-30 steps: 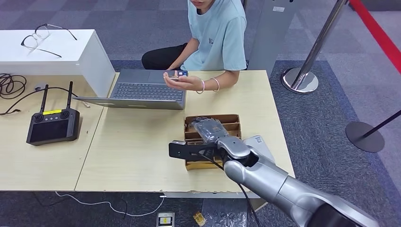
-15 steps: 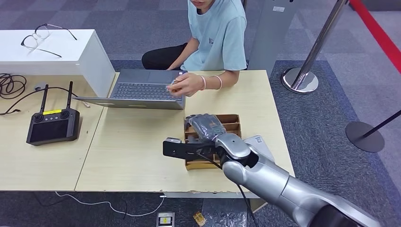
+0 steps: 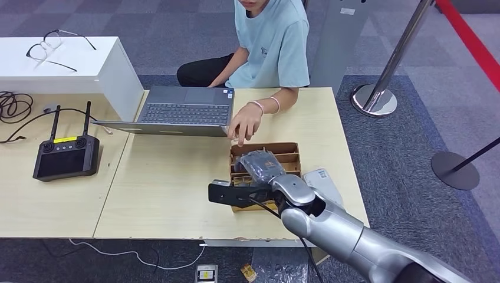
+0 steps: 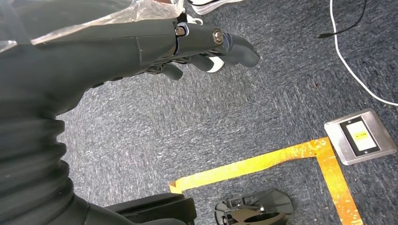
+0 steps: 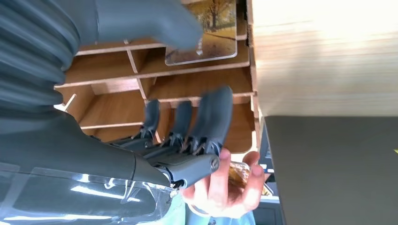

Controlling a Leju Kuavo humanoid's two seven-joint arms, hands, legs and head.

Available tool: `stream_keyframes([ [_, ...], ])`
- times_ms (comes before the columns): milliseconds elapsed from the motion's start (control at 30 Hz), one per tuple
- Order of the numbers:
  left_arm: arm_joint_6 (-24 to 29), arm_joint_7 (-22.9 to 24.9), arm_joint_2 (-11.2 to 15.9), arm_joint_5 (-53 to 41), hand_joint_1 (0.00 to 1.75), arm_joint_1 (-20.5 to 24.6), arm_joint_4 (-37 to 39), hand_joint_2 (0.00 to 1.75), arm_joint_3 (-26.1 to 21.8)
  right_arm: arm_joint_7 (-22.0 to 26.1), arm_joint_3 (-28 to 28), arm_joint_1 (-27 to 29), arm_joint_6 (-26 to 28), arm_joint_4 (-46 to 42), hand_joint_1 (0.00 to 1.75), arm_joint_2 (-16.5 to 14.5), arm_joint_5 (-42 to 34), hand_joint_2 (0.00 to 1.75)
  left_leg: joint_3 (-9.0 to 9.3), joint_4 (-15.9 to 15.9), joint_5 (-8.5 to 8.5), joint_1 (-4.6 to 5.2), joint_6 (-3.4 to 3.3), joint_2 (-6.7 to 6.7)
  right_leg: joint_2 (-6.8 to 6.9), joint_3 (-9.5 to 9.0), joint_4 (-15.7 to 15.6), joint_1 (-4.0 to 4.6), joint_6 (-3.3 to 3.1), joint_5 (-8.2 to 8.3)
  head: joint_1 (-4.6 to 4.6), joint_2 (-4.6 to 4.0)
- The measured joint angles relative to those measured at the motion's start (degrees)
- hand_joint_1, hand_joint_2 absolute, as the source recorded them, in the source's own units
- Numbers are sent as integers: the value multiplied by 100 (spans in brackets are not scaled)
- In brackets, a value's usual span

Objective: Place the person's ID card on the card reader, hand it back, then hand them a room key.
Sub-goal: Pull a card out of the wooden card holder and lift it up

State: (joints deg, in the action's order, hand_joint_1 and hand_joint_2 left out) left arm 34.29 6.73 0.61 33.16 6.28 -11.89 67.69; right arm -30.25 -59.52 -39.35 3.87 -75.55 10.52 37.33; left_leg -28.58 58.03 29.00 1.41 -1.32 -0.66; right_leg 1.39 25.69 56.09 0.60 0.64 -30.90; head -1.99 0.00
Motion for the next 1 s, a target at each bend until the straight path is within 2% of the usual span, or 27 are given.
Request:
stream_keyframes([
  [167,0,0,0,-14,0,0,0,175,0,-2,4,56,0,55,54,16,-32,175,0,0,0,0,0,0,0,0,0,0,0,0,0,0],
  [367,0,5,0,-16,0,1,0,175,0,-2,7,83,0,102,76,38,-72,175,0,-1,0,0,0,0,0,0,0,0,0,0,0,0],
  [400,0,11,0,-16,0,1,0,175,0,-2,8,88,0,108,82,42,-72,175,0,0,0,0,0,0,0,0,0,0,0,0,0,0],
  [500,-3,31,0,-16,0,1,0,175,0,-2,10,107,0,115,117,47,-72,175,0,0,0,0,0,0,0,0,0,0,0,0,0,0],
  [533,-4,33,0,-16,0,1,0,175,0,-2,10,111,0,115,126,48,-72,175,0,0,0,0,0,0,0,0,0,0,0,0,0,0],
  [567,-4,34,0,-16,0,1,0,175,0,-2,11,113,0,115,127,48,-72,175,0,0,0,0,0,0,0,0,0,0,0,0,0,0],
  [867,-5,34,0,-14,0,1,0,175,0,-2,27,124,0,114,91,48,-72,175,0,0,0,0,0,0,0,0,0,0,0,0,0,0],
  [1000,-4,33,-1,-14,0,1,0,175,0,-2,37,132,1,115,84,48,-72,175,0,0,0,0,0,0,0,0,0,0,0,0,0,-1],
])
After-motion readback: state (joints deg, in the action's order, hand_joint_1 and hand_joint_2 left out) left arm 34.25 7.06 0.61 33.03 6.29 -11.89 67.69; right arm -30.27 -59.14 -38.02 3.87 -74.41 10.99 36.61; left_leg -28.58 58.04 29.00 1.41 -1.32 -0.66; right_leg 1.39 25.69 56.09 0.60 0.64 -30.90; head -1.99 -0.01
